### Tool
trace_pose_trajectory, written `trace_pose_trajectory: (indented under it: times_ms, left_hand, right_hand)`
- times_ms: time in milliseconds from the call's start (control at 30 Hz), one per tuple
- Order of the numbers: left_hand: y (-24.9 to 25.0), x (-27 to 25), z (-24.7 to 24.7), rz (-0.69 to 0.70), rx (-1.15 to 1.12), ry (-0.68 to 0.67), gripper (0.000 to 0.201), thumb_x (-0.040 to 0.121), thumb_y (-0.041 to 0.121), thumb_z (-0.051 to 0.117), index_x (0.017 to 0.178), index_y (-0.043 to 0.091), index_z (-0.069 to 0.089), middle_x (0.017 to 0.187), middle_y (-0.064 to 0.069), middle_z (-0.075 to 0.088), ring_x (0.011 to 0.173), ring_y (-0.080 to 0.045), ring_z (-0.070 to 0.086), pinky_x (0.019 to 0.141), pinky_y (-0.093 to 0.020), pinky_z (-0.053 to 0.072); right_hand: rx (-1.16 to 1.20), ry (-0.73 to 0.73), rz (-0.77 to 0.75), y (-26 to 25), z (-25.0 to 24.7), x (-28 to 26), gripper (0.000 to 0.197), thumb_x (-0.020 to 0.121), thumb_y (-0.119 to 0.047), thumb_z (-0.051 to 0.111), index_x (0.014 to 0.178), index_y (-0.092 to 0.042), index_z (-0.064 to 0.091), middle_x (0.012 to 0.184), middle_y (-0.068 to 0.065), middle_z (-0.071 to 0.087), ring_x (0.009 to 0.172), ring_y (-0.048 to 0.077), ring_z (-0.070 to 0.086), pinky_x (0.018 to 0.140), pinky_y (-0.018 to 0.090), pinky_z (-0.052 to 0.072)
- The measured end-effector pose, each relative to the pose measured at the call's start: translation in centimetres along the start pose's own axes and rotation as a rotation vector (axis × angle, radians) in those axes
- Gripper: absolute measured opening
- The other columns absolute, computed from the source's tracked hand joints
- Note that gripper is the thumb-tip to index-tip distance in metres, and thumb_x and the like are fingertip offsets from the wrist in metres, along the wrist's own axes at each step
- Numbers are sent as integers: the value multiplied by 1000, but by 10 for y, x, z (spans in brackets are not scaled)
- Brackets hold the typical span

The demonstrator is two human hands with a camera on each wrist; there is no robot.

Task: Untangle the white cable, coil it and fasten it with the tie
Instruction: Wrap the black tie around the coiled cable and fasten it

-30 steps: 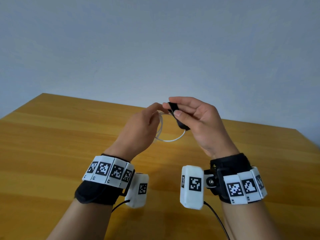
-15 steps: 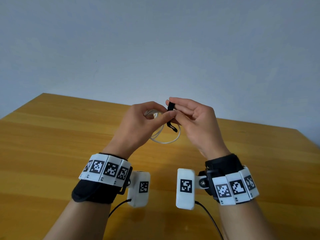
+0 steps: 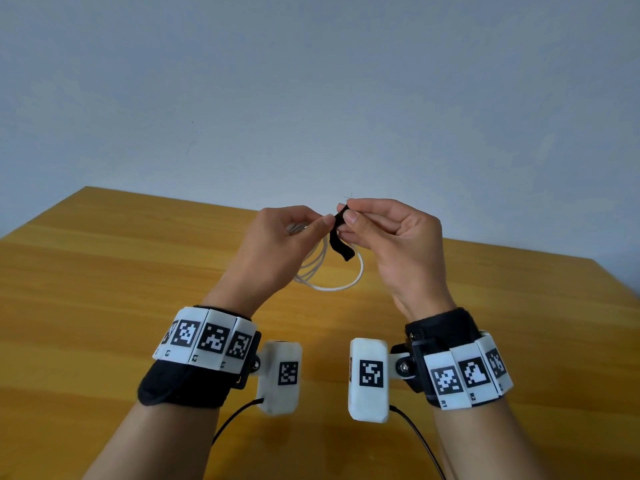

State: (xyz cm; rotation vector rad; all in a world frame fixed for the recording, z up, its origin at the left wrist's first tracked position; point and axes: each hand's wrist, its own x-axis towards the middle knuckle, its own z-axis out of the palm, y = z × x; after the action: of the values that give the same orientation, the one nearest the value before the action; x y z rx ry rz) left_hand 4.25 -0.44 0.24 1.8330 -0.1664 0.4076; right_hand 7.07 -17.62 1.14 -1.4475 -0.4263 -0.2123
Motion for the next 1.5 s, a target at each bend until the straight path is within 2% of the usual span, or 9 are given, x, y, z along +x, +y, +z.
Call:
trace_pose_trajectory:
  times_ms: [100, 467, 700, 933, 1133, 1233, 1300, 1400, 1500]
  left_hand:
    - [-1, 1, 0, -23, 33, 21, 28, 99, 37, 65, 77, 21, 73, 50, 12, 41, 47, -7, 33, 48, -18, 27]
    - [-3, 3, -4, -30, 236, 232, 18, 99, 35, 64, 87, 22, 71, 50, 8, 39, 50, -8, 47, 42, -13, 24]
    - [-2, 4, -8, 18, 311, 223, 15, 100, 30, 64, 89, 23, 71, 50, 6, 40, 45, -11, 39, 48, -29, 27]
    - [-6, 5, -12, 27, 321, 192, 15, 100, 29, 65, 87, 24, 72, 48, 5, 36, 46, -14, 33, 45, -24, 21]
    - [-3, 1, -7, 32, 268, 68, 28, 109, 35, 41, 112, 28, 68, 61, 0, 52, 47, -10, 42, 48, -24, 32]
    - [-2, -2, -6, -26, 218, 23, 36, 111, 32, 31, 140, 39, 51, 72, -5, 56, 58, -17, 49, 60, -37, 42]
    - [0, -3, -3, -56, 213, -13, 41, 111, 31, 31, 151, 30, 41, 79, 1, 61, 70, -17, 56, 72, -39, 47]
    - [1, -5, 2, -75, 309, -84, 45, 111, 33, 33, 153, 18, 38, 104, -2, 69, 101, -22, 64, 93, -41, 49]
    - [0, -4, 6, -53, 399, -152, 44, 111, 31, 35, 152, 15, 40, 113, -6, 69, 108, -28, 64, 91, -43, 48]
  right_hand:
    - [18, 12, 2, 0, 2, -1, 11, 89, 1, 76, 98, -6, 77, 95, 9, 82, 86, 29, 79, 81, 34, 64]
    - [113, -88, 53, -2, 3, -2, 12, 93, 5, 68, 95, -7, 70, 85, 12, 79, 86, 26, 77, 86, 38, 61]
    - [90, -208, 131, -8, -3, -2, 21, 101, 7, 54, 89, -10, 59, 76, 5, 66, 61, 19, 53, 60, 28, 44]
    - [75, -244, 299, -11, -5, 0, 24, 104, 3, 45, 94, -7, 63, 70, 5, 54, 41, 11, 23, 46, 23, 20]
    - [-21, -304, 255, -12, -10, -2, 25, 108, -4, 46, 116, -8, 70, 99, 7, 78, 39, 8, 21, 40, 21, 20]
    - [-5, -250, 214, -15, -14, -1, 30, 107, 1, 44, 120, -12, 68, 112, 7, 78, 40, 8, 22, 41, 23, 20]
    - [7, -225, 179, -17, -15, -1, 34, 106, 4, 44, 124, -14, 67, 117, 5, 77, 41, 7, 23, 41, 23, 21]
    - [2, -199, 128, -18, -16, -1, 38, 105, 5, 46, 130, -16, 65, 123, 2, 75, 42, 9, 24, 41, 22, 22]
    - [-103, -186, 109, -17, -13, -1, 38, 105, 2, 47, 132, -20, 65, 122, -5, 75, 44, 12, 23, 42, 22, 26]
